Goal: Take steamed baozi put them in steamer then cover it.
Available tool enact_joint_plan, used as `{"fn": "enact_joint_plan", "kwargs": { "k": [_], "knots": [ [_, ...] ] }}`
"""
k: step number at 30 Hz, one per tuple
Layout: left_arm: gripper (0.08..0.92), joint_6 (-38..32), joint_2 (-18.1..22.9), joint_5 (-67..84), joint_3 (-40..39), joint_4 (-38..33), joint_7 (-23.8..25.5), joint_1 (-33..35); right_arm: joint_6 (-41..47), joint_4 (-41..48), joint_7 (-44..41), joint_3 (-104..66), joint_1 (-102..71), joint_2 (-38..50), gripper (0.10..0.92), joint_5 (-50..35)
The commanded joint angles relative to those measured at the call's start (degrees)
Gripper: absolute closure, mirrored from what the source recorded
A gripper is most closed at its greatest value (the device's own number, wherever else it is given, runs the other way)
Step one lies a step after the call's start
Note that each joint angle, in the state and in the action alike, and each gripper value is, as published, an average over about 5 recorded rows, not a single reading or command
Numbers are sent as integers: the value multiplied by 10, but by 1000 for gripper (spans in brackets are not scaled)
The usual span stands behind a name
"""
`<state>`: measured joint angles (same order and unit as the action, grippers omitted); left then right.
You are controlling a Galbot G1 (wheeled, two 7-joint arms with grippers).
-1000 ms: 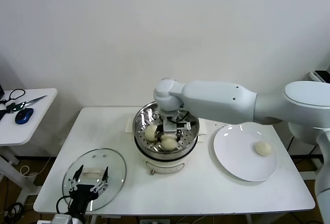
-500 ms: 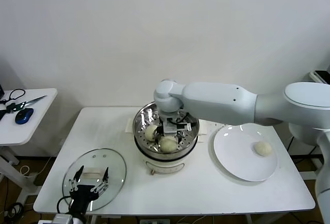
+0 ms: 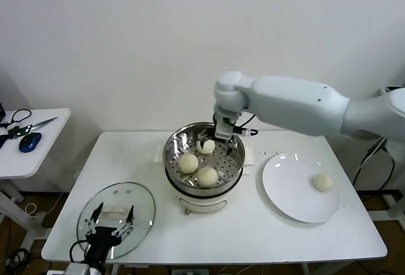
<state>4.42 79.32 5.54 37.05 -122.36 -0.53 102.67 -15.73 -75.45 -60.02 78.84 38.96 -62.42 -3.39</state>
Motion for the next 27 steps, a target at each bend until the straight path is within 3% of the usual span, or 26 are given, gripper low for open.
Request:
{"fn": "enact_joint_plan", "kwargs": {
  "k": [1,5,13,27],
  "knots": [
    [177,6,-1,0,1,-3,-1,-20,289,-7,78,70,69,180,203,-205],
    [177,5,0,-8,-5,-4,-1,-17,314,-4,30,40,21,251,203,-184],
    [177,9,2,-15,-11,-4,-7,-22,299,21,-15,-119,-192,353,203,-49],
    [177,10,10,-27,-15,-3,-8,-11,189,169,-41,-346,-416,315,203,118]
  ]
}}
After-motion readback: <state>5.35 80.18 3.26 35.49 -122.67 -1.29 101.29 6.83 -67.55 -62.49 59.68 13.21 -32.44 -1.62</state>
